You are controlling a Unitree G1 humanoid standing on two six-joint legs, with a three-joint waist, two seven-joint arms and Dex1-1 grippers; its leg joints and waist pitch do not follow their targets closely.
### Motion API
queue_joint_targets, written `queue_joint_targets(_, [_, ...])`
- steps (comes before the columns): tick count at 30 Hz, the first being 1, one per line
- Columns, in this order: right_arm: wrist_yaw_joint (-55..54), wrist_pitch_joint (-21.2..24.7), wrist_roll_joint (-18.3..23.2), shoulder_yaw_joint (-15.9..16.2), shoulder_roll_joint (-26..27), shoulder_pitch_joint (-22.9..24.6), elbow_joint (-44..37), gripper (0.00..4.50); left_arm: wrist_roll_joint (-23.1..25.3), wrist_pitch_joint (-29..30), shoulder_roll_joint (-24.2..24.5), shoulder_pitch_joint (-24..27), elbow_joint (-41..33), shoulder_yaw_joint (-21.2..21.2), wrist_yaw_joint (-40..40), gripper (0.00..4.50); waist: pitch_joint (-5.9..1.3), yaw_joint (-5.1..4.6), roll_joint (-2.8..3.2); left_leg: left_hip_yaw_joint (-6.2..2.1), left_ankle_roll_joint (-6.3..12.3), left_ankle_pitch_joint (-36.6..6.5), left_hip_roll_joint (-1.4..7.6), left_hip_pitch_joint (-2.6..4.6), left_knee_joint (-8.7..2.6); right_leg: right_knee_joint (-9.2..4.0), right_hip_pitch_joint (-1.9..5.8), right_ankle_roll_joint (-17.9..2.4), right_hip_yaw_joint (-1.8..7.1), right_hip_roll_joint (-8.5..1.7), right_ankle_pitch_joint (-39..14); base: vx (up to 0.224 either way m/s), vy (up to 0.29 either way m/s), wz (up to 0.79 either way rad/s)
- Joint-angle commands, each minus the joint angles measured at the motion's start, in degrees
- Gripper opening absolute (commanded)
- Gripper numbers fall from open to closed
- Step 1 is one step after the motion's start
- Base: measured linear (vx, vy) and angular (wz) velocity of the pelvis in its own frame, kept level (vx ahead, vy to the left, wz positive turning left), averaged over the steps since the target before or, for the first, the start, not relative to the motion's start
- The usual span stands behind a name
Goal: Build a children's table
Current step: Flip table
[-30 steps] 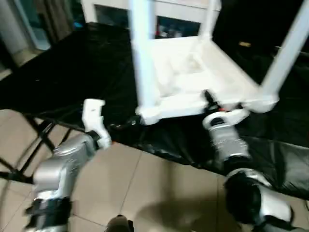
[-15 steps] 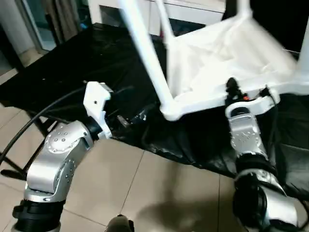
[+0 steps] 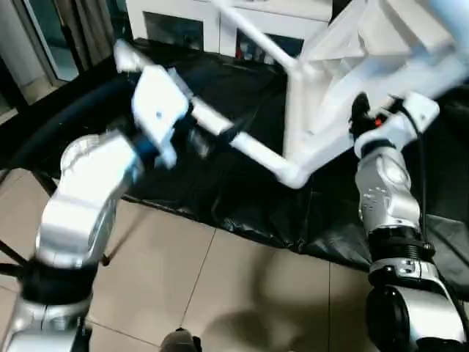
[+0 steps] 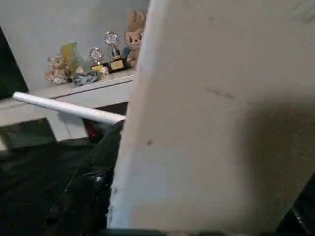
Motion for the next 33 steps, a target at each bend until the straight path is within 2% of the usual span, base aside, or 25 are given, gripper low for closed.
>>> queue_joint_targets(1, [-1.1,0.6,-5.5,2.2,-2.1,0.6,0.0,2.09,2.6,-1.6,0.6,-2.7,1.4,-1.3,-0.1,4.50,-4.61,-0.57,0.03,-1.45,-5.06,-11.1,2.73,2.20,-4.87,-3.86,1.76,-6.8,2.58,-3.00,-6.8,0.000,0.000,0.00])
queue_joint_targets(2, [-1.2,0.7,-5.8,2.4,-2.1,0.4,0.1,2.09,3.0,-2.0,0.7,-3.4,1.8,-1.4,0.0,4.50,-4.64,-0.63,-0.01,-1.47,-5.31,-11.2,2.71,2.15,-4.85,-3.82,1.79,-6.8,2.55,-3.02,-6.6,0.000,0.000,0.00])
queue_joint_targets(3, [-2.0,1.1,-6.8,3.3,-2.2,-0.1,0.1,2.09,5.0,-3.7,1.2,-5.5,3.7,-1.9,0.7,4.50,-4.58,-0.66,0.04,-1.53,-5.28,-11.0,2.64,2.06,-4.88,-4.00,1.77,-6.6,2.56,-2.95,-6.8,0.000,0.000,0.00])
queue_joint_targets(5, [-3.7,1.9,-8.5,4.9,-2.4,-0.8,0.2,2.09,9.7,-7.7,3.0,-8.7,7.8,-3.8,1.3,4.50,-4.66,-0.79,-0.24,-1.56,-5.43,-10.8,2.56,1.91,-4.83,-3.93,1.98,-6.4,2.58,-3.06,-6.6,0.000,0.000,0.00])
queue_joint_targets(8, [-5.3,3.4,-9.5,5.6,-2.0,-1.9,0.8,2.09,14.0,-12.5,4.2,-12.4,13.0,-5.3,2.4,4.50,-4.64,-0.85,-0.24,-1.54,-5.34,-10.9,2.54,1.97,-4.78,-4.07,1.81,-6.1,2.65,-3.12,-7.3,0.000,0.000,0.00])
queue_joint_targets(10, [-5.3,4.0,-10.2,6.4,-2.0,-2.7,1.9,2.07,15.5,-13.9,4.3,-14.3,15.8,-5.7,3.4,4.50,-4.73,-0.87,-0.13,-1.55,-5.59,-10.9,2.67,2.11,-4.78,-3.82,1.77,-6.5,2.63,-3.19,-6.5,0.000,0.000,0.00])
queue_joint_targets(11, [-5.5,4.3,-11.3,7.5,-2.3,-3.8,3.5,2.07,17.7,-16.6,5.0,-16.5,19.1,-6.7,3.9,4.50,-4.78,-0.90,-0.14,-1.60,-5.75,-10.6,2.63,2.05,-4.78,-3.73,1.79,-6.9,2.56,-3.14,-5.8,0.000,0.000,0.00])
queue_joint_targets(12, [-5.3,4.7,-12.0,8.3,-2.5,-5.2,5.8,2.05,19.9,-19.3,5.4,-19.2,23.3,-7.5,5.1,4.50,-4.85,-0.81,-0.46,-1.55,-5.58,-10.0,2.55,2.03,-4.71,-3.65,1.80,-7.2,2.56,-3.21,-5.2,0.000,0.000,0.00])
queue_joint_targets(14, [-5.1,4.9,-12.2,8.7,-2.5,-5.9,6.7,2.03,21.0,-20.7,5.6,-20.7,25.7,-7.9,5.8,4.50,-4.88,-0.93,-0.19,-1.54,-5.91,-10.4,2.60,2.16,-4.73,-3.58,1.69,-7.4,2.57,-3.15,-4.8,0.000,0.000,0.00])
queue_joint_targets(15, [-4.9,5.5,-12.8,9.4,-2.2,-6.9,8.0,2.01,23.3,-23.4,6.0,-23.3,30.4,-9.1,6.9,4.50,-4.74,-1.04,-0.37,-1.61,-5.88,-10.4,2.56,2.01,-4.79,-3.74,1.77,-7.5,2.54,-3.07,-4.5,0.000,0.000,0.00])
queue_joint_targets(16, [-4.8,5.7,-12.9,9.6,-2.2,-7.0,8.3,2.01,23.9,-24.0,6.2,-23.9,31.5,-9.5,7.3,4.50,-4.84,-0.91,-0.27,-1.50,-6.08,-10.8,2.55,2.27,-4.68,-3.61,1.66,-7.5,2.57,-3.13,-4.4,0.000,0.000,0.00])
queue_joint_targets(17, [-5.1,6.3,-13.4,10.1,-2.0,-7.4,8.9,2.01,25.5,-26.0,6.2,-25.4,34.7,-10.2,8.6,4.50,-4.80,-1.01,-0.40,-1.73,-6.08,-10.8,2.59,1.93,-4.81,-3.59,2.00,-7.6,2.57,-3.30,-4.4,0.000,0.000,0.00])
queue_joint_targets(18, [-5.4,6.7,-13.7,10.3,-1.9,-7.7,9.4,2.01,26.4,-27.3,6.2,-26.3,36.7,-10.4,9.4,4.50,-4.81,-0.93,-0.30,-1.64,-6.28,-11.1,2.69,2.23,-4.76,-3.60,1.73,-7.7,2.60,-3.40,-4.3,0.000,0.000,0.00])
queue_joint_targets(21, [-4.5,7.3,-14.0,11.1,-1.4,-8.1,11.8,2.01,29.0,-31.3,5.9,-29.2,42.1,-11.1,12.4,4.50,-4.95,-0.99,-0.14,-1.68,-6.32,-10.9,2.71,2.09,-4.70,-3.42,1.96,-8.3,2.59,-3.43,-2.4,0.000,0.000,0.00])
queue_joint_targets(24, [-4.8,7.4,-14.5,11.4,-1.2,-8.1,12.6,2.01,29.9,-32.8,5.8,-30.5,44.7,-11.6,13.5,4.50,-4.90,-1.00,0.08,-1.73,-6.34,-11.5,2.74,2.15,-4.70,-3.42,1.94,-9.0,2.56,-3.47,-2.5,0.000,0.000,0.00])
queue_joint_targets(26, [-4.9,7.3,-14.5,11.5,-1.1,-8.2,12.8,2.68,30.0,-33.2,5.8,-30.8,45.5,-11.6,13.7,4.50,-4.90,-1.00,0.08,-1.73,-6.56,-12.5,2.87,2.32,-4.74,-3.44,1.86,-9.5,2.55,-3.55,-3.0,0.000,0.000,0.00])
queue_joint_targets(27, [-4.9,7.0,-14.8,11.7,-1.2,-7.6,13.1,2.68,32.0,-35.0,5.9,-32.5,49.2,-12.6,15.9,4.50,-4.82,-1.02,0.11,-1.78,-6.64,-13.0,2.92,2.29,-4.82,-3.52,1.85,-9.7,2.56,-3.59,-3.5,0.000,0.000,0.00])
queue_joint_targets(29, [-5.5,6.9,-15.3,11.8,-1.4,-7.0,13.3,2.88,33.8,-36.6,5.9,-33.8,52.2,-13.2,18.1,4.50,-4.86,-1.08,0.13,-1.79,-6.80,-13.6,2.74,2.31,-4.80,-3.58,1.87,-9.6,2.59,-3.47,-3.8,0.000,0.000,0.00])
queue_joint_targets(30, [-5.6,6.8,-15.5,11.8,-1.4,-6.8,13.3,3.03,34.4,-36.9,5.9,-34.3,53.1,-13.2,19.0,4.50,-4.95,-0.94,0.07,-1.82,-6.75,-13.3,2.85,2.27,-4.75,-3.62,1.99,-9.7,2.61,-3.72,-3.2,0.000,0.000,0.00])
queue_joint_targets(33, [-4.8,6.2,-15.3,11.7,-1.7,-5.6,13.4,3.03,36.2,-37.5,5.8,-36.2,56.3,-13.4,21.9,4.50,-5.16,-0.83,0.15,-1.82,-6.09,-11.0,2.89,2.11,-4.54,-3.17,2.19,-10.6,2.52,-3.65,0.3,0.000,0.000,0.00])
